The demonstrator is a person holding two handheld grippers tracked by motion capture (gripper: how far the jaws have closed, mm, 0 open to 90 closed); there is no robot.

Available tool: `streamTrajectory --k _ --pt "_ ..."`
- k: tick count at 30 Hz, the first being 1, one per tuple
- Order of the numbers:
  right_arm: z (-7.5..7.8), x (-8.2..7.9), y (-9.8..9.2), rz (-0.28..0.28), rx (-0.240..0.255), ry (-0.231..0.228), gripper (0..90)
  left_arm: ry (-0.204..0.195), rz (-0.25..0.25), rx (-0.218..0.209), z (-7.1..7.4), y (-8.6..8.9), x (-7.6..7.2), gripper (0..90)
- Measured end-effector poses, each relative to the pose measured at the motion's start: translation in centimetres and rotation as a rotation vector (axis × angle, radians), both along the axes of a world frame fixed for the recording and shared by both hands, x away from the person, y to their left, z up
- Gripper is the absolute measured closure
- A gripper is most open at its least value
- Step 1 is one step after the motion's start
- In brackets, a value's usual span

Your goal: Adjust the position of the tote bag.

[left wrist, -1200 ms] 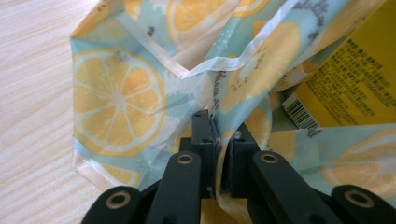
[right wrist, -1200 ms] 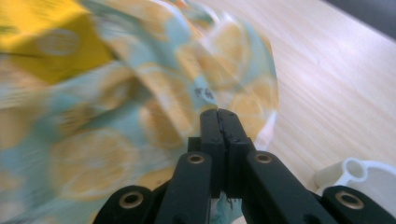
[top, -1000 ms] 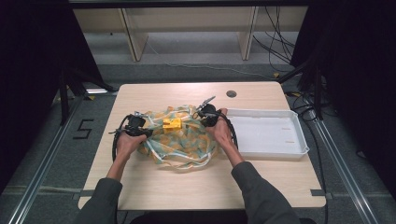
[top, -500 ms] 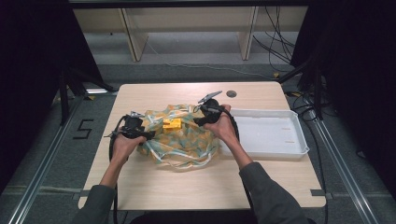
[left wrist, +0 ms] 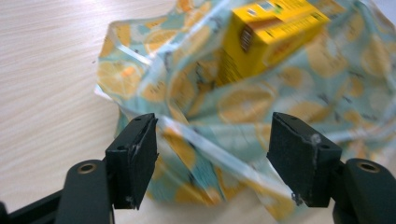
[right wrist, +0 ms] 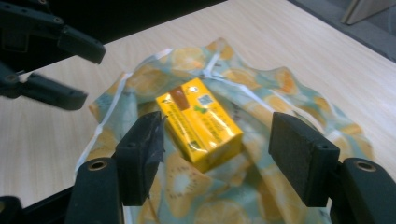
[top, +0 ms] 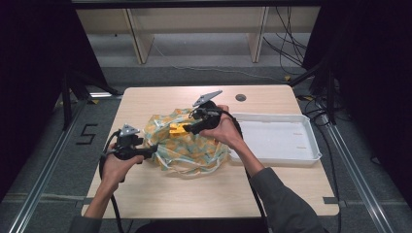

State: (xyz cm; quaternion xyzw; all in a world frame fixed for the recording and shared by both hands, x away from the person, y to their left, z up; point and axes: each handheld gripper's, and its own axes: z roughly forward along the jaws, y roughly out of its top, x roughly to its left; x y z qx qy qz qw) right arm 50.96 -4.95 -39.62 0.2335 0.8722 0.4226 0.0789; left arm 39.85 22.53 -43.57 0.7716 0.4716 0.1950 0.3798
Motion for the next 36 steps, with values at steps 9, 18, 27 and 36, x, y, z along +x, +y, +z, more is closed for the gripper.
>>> streamTrajectory --k 9,18,27,36 --pt "-1.2 0.6 2.3 0.053 -0.048 0.006 34.7 -0.007 -0.063 0.012 -1.5 -0.3 -5.7 31.6" --pt "-1.9 1.3 3.7 0.074 -0.067 0.012 35.4 0.013 -0.120 0.055 -3.1 -1.5 -9.0 30.2" --pt "-3.2 2.1 4.0 0.106 -0.093 0.026 34.9 0.060 -0.121 0.010 -5.1 -1.9 -9.5 29.5" --pt "-4.0 2.4 4.7 0.130 -0.114 0.022 33.9 0.101 -0.163 0.015 -5.6 -2.0 -9.4 29.3"
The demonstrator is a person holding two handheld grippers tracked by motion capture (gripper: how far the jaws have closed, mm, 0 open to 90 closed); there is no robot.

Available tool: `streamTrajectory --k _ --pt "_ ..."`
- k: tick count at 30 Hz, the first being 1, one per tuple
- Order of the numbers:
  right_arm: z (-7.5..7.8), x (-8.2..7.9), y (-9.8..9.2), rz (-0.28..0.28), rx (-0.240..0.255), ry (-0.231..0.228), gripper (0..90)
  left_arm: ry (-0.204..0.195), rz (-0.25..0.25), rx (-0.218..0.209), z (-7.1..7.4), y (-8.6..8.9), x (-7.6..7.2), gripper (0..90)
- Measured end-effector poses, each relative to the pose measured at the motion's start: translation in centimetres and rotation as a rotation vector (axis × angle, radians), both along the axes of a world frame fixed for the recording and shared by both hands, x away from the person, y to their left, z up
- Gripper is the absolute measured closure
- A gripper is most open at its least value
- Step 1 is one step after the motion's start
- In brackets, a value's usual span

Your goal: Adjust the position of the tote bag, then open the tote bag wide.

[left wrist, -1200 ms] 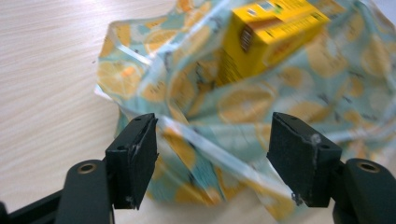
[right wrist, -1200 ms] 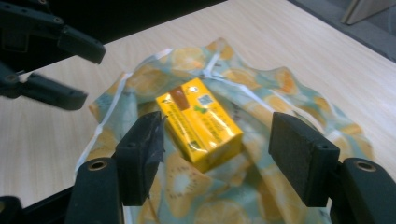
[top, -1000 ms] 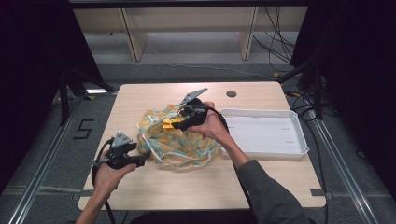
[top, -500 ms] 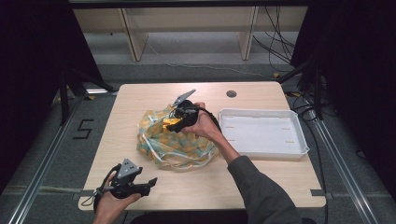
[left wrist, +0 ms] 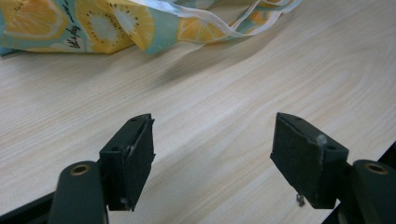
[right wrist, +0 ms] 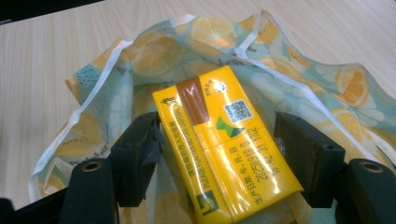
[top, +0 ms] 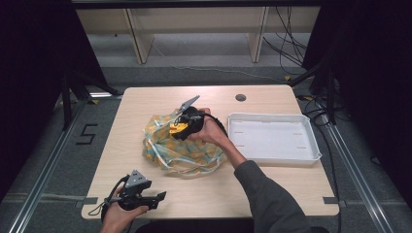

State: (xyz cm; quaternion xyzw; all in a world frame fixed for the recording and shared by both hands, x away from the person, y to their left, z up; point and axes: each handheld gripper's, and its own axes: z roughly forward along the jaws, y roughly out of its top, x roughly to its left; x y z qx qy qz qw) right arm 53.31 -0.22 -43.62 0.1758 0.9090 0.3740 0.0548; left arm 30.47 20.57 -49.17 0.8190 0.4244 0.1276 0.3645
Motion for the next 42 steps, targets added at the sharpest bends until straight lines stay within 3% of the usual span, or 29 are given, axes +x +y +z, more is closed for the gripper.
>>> streamTrajectory --k 3,4,8,12,16,18,22,23,31,32,34,39,42 --pt "-0.03 0.11 0.01 0.017 -0.010 -0.003 34.2 -0.001 -0.002 -0.001 -0.05 0.01 0.02 29.3" --pt "-0.14 0.10 0.02 0.015 -0.008 0.000 35.3 0.022 -0.011 0.009 0.09 0.08 0.04 29.1" --pt "-0.22 0.23 -0.07 0.032 -0.010 -0.009 36.8 0.008 -0.005 0.026 0.01 0.07 0.00 29.1" --pt "-0.27 0.41 -0.32 0.054 -0.013 -0.006 39.6 0.011 0.002 -0.004 -0.21 -0.07 0.02 29.1" --pt "-0.38 0.42 -0.45 0.060 -0.005 -0.005 42.5 0.008 -0.001 -0.003 -0.29 -0.01 0.06 29.0" --pt "-0.31 0.46 -0.59 0.074 -0.010 -0.004 43.9 0.019 -0.005 0.019 -0.18 0.06 0.05 29.0" --pt "-0.40 0.50 -0.80 0.079 0.000 0.001 47.1 0.022 -0.006 0.010 -0.24 -0.04 0.05 29.0" --pt "-0.39 0.57 -0.83 0.090 0.002 -0.003 47.8 0.025 -0.018 0.030 -0.18 0.08 0.09 29.0" --pt "-0.31 0.63 -0.94 0.100 -0.006 -0.008 49.2 0.020 -0.011 0.024 -0.28 0.02 0.06 29.0" --pt "-0.34 0.60 -0.89 0.096 -0.001 -0.012 49.6 0.021 -0.004 0.004 -0.38 -0.13 0.05 29.0" --pt "-0.31 0.63 -0.85 0.095 -0.001 -0.012 49.8 0.019 -0.006 0.001 -0.47 -0.16 0.07 29.0" --pt "-0.13 0.76 -0.88 0.085 0.001 -0.004 50.3 0.030 -0.022 0.028 -0.42 -0.15 0.13 29.1" --pt "0.41 0.48 -0.65 0.095 -0.005 -0.013 50.5 0.018 -0.013 0.012 -0.63 -0.32 0.01 29.0"
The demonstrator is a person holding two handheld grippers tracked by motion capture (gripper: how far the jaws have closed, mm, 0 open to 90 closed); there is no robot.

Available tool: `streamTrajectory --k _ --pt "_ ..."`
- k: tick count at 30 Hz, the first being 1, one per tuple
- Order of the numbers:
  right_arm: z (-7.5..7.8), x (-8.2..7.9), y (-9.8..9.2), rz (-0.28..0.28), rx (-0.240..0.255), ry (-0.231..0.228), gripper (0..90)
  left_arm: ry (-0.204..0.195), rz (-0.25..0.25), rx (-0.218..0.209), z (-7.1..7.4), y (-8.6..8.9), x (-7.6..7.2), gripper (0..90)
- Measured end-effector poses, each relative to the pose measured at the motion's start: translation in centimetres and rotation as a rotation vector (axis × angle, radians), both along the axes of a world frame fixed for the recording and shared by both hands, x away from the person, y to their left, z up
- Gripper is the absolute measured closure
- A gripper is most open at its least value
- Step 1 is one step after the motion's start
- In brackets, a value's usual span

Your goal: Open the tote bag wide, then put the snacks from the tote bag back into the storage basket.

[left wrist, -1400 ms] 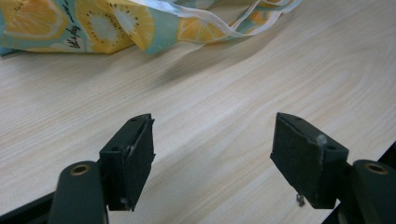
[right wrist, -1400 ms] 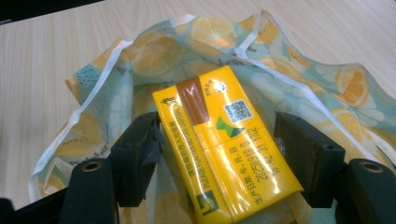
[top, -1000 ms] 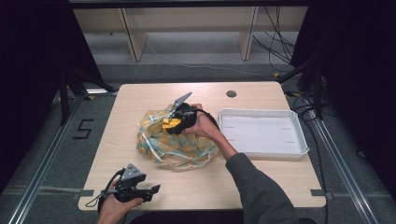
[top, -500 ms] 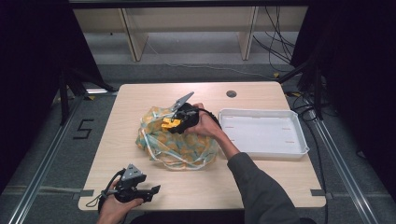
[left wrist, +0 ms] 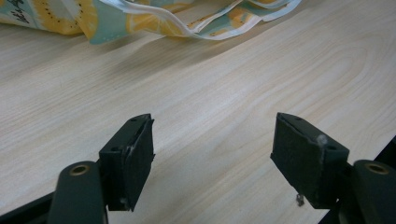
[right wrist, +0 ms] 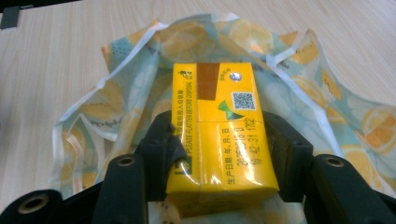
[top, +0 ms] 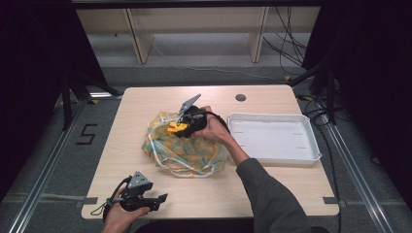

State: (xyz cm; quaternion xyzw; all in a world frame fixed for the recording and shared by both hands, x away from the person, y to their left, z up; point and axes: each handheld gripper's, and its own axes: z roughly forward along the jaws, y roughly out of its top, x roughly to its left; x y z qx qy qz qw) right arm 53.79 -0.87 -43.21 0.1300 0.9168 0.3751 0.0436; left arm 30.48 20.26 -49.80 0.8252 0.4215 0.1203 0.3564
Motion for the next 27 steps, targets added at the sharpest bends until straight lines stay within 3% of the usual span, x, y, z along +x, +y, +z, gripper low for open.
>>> streamTrajectory --k 4,10,11,15,27 --pt "0.5 -0.2 0.3 0.013 0.002 -0.005 50.5 0.025 -0.005 0.019 0.1 0.2 0.0 29.1" --pt "1.5 -0.5 0.3 0.025 0.027 -0.020 50.5 0.012 0.005 0.015 0.1 0.0 -0.1 29.1" --pt "1.6 -0.5 0.3 0.021 0.041 -0.017 50.5 0.014 0.016 -0.013 -0.1 -0.2 -0.1 29.1" --pt "2.2 -0.5 0.0 0.014 0.044 -0.017 50.5 0.003 0.011 -0.007 -0.2 -0.3 -0.1 29.1" --pt "0.6 -0.2 0.5 0.007 0.006 0.009 50.4 0.009 0.009 0.002 -0.2 -0.3 -0.2 29.1"
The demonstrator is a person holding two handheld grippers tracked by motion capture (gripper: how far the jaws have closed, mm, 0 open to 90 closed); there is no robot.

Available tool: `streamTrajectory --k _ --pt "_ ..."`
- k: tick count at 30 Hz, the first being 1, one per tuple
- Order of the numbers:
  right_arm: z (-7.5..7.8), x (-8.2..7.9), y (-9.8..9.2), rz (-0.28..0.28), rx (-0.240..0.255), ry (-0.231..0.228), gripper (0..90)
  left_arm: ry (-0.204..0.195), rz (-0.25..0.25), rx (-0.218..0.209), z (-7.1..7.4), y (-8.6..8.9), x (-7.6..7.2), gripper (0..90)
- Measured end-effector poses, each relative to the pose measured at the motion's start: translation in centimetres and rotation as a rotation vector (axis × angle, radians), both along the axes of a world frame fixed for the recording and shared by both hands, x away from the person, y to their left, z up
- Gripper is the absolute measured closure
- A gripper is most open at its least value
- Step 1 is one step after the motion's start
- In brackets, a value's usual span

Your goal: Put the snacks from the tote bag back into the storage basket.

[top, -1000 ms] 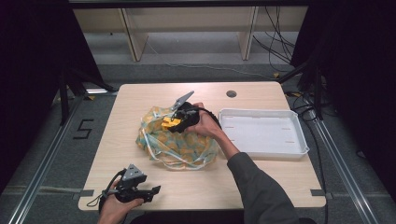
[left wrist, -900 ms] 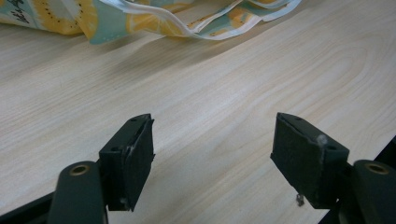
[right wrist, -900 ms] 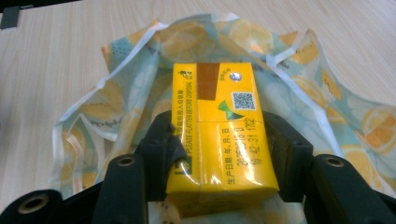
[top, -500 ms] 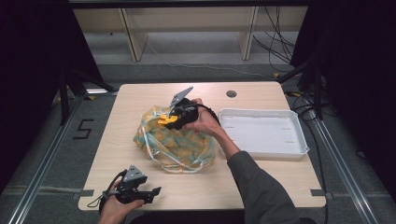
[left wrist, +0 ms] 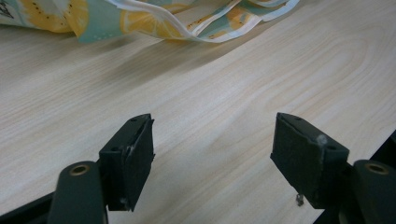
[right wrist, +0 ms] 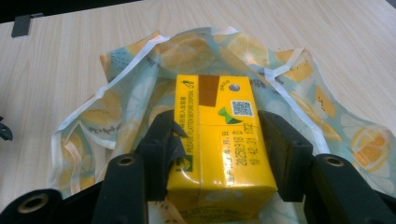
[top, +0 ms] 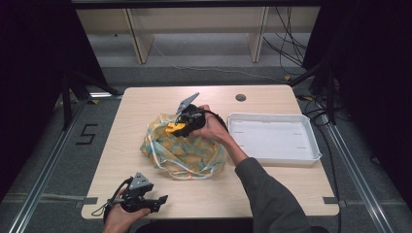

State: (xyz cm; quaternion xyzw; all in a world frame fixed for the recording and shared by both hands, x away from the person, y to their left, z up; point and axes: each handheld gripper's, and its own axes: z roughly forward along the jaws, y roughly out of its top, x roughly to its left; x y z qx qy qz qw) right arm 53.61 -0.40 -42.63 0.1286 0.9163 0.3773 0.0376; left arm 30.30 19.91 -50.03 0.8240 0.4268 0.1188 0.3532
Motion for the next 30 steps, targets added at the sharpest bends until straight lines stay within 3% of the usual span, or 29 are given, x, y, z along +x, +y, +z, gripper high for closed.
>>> streamTrajectory --k 2,3,5,7,9,14,18,19,20,26,28,30 --pt "-0.03 -0.02 0.00 -0.005 0.005 0.006 50.4 0.001 0.003 -0.006 0.00 -0.08 -0.06 29.1" --pt "-0.04 0.08 -0.04 0.002 0.006 -0.002 50.4 0.012 -0.022 0.013 0.12 0.10 -0.05 29.1" --pt "-0.03 0.09 -0.11 0.006 0.005 0.003 50.3 0.006 -0.013 -0.001 0.00 -0.07 -0.06 29.1" --pt "-0.01 0.09 -0.17 0.004 0.001 0.008 50.2 0.004 -0.026 0.013 0.03 -0.01 -0.05 29.1" --pt "-0.02 0.00 -0.37 0.007 -0.011 0.000 50.0 0.003 -0.003 -0.005 -0.07 -0.26 -0.11 29.1" --pt "0.02 -0.22 -0.52 0.014 -0.025 0.000 49.6 0.020 -0.026 0.004 0.03 -0.24 -0.12 28.8" --pt "-0.06 -0.37 -0.57 0.011 -0.034 0.020 49.3 0.011 -0.034 0.012 -0.01 -0.27 -0.13 28.7" --pt "-0.12 -0.35 -0.60 0.011 -0.033 0.022 49.2 0.006 -0.016 0.000 -0.11 -0.42 -0.14 28.8" --pt "-0.15 -0.31 -0.56 0.020 -0.029 0.031 48.6 0.013 -0.040 0.015 0.00 -0.25 -0.12 28.8" --pt "-0.13 -0.22 -0.48 0.005 -0.013 0.054 42.3 0.023 -0.027 -0.004 -0.11 -0.39 -0.19 28.8" --pt "-0.07 -0.20 -0.49 -0.003 0.001 0.064 43.4 0.026 -0.035 0.006 -0.08 -0.33 -0.17 28.8" --pt "0.07 -0.12 -0.62 -0.015 0.013 0.075 47.0 0.020 -0.020 -0.011 -0.16 -0.49 -0.22 28.7"
